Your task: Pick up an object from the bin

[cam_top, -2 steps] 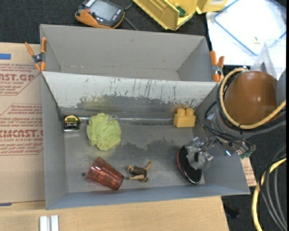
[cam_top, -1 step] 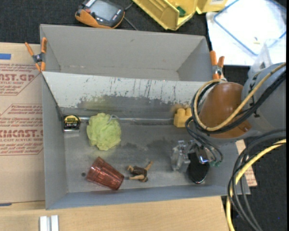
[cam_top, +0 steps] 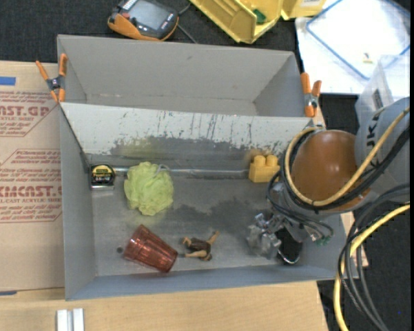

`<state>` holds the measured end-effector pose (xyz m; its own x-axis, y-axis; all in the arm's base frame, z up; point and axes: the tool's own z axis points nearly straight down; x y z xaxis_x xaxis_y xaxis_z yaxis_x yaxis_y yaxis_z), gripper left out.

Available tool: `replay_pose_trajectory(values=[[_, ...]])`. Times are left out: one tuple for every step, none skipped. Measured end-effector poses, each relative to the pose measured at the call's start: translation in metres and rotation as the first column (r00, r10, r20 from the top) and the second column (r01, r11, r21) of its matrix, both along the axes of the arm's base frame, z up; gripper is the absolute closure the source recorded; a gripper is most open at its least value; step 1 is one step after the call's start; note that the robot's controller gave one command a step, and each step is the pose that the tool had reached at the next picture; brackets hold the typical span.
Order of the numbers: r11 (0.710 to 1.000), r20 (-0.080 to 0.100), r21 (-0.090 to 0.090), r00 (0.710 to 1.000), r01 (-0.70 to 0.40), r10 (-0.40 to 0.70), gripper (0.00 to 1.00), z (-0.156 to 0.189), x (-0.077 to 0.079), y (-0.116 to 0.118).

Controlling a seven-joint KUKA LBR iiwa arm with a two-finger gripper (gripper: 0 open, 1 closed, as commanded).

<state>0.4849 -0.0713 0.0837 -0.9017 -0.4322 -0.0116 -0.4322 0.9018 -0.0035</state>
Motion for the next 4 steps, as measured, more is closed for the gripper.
replay_pose_trajectory(values=[[0.962,-0.008,0.005,0.962,0.272,-0.272,1.0,-0.011,0.02,-0.004],[0.998,-0.004,0.014,0.998,0.065,-0.065,0.0,-0.014,0.026,-0.076],[0.998,-0.001,0.014,0.998,0.063,-0.063,1.0,-0.014,0.026,-0.075],[0.998,-0.001,0.014,0.998,0.063,-0.063,1.0,-0.014,0.026,-0.075]])
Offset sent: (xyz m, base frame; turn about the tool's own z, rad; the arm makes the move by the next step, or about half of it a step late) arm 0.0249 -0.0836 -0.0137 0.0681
